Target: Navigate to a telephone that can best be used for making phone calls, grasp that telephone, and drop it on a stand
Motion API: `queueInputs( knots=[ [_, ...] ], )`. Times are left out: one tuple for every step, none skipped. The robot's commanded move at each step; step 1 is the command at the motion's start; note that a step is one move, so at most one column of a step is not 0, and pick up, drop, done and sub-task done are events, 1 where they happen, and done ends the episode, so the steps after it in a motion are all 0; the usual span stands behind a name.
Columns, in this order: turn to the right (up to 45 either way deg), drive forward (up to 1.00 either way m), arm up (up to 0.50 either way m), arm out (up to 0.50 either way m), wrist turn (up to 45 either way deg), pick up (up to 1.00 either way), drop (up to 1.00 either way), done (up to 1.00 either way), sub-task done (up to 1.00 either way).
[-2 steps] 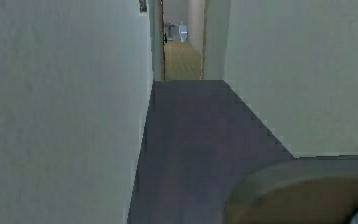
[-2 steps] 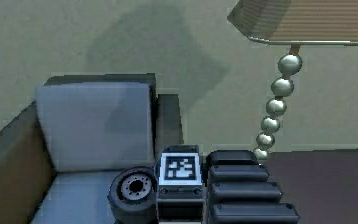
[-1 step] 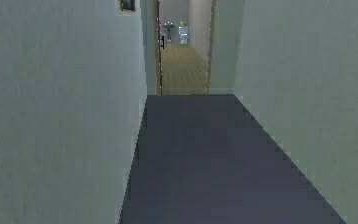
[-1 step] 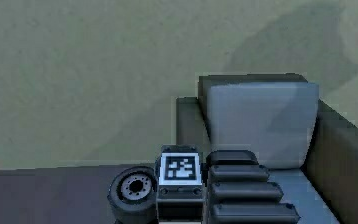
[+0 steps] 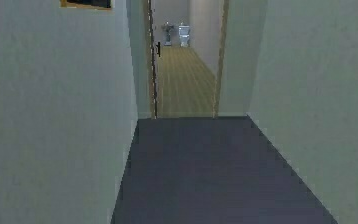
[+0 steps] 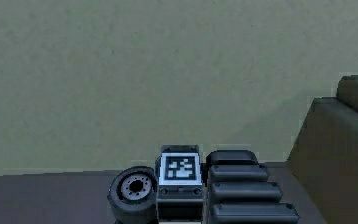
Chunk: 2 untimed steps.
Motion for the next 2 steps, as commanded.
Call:
queueInputs(
  knots=[
    [0.0,1.00,0.00,0.00,0.0,0.00,0.00,0.00,0.00],
    [0.0,1.00,0.00,0.00,0.0,0.00,0.00,0.00,0.00]
  ],
)
